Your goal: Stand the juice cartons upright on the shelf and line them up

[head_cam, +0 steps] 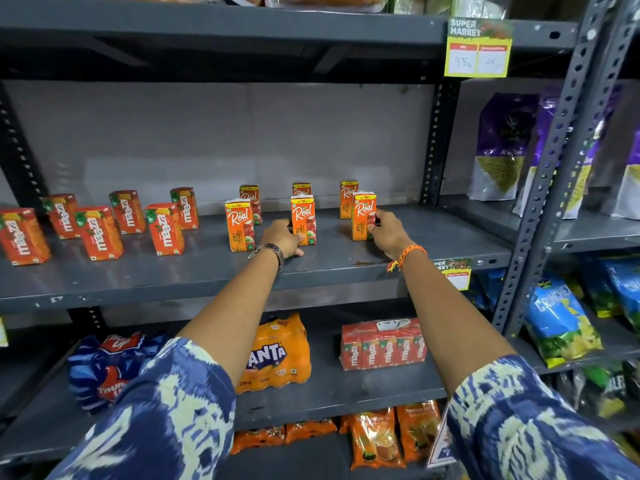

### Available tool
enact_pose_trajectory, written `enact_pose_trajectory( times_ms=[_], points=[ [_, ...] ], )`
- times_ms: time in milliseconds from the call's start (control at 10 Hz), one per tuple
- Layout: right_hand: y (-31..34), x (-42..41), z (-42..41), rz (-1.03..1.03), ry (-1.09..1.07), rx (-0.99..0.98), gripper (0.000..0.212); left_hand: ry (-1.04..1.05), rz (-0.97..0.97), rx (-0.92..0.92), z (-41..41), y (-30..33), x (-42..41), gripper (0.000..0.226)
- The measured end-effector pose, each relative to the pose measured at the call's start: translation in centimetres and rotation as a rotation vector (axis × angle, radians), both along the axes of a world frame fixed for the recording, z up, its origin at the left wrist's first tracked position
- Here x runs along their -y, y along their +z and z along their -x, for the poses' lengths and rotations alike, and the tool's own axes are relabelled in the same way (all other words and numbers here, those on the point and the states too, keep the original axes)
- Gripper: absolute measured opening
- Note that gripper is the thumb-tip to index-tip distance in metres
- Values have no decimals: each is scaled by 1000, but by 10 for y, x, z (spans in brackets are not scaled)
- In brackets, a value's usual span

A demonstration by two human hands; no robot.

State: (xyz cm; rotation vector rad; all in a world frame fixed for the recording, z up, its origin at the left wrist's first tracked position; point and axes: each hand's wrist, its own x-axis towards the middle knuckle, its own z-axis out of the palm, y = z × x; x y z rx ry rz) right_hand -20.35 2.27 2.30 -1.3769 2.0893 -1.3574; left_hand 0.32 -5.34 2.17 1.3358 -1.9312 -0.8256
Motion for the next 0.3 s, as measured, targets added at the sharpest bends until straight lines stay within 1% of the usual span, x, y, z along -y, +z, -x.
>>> enact_pose_trajectory(
  times_ms=[100,200,300],
  points=[
    [-1,1,1,7,5,10,35,15,35,19,0,-3,1,28],
    [3,0,-1,5,7,20,35,36,21,8,-4,2,-7,41],
    [-1,5,3,33,32,36,37,36,32,-29,-8,4,-15,60]
  ],
)
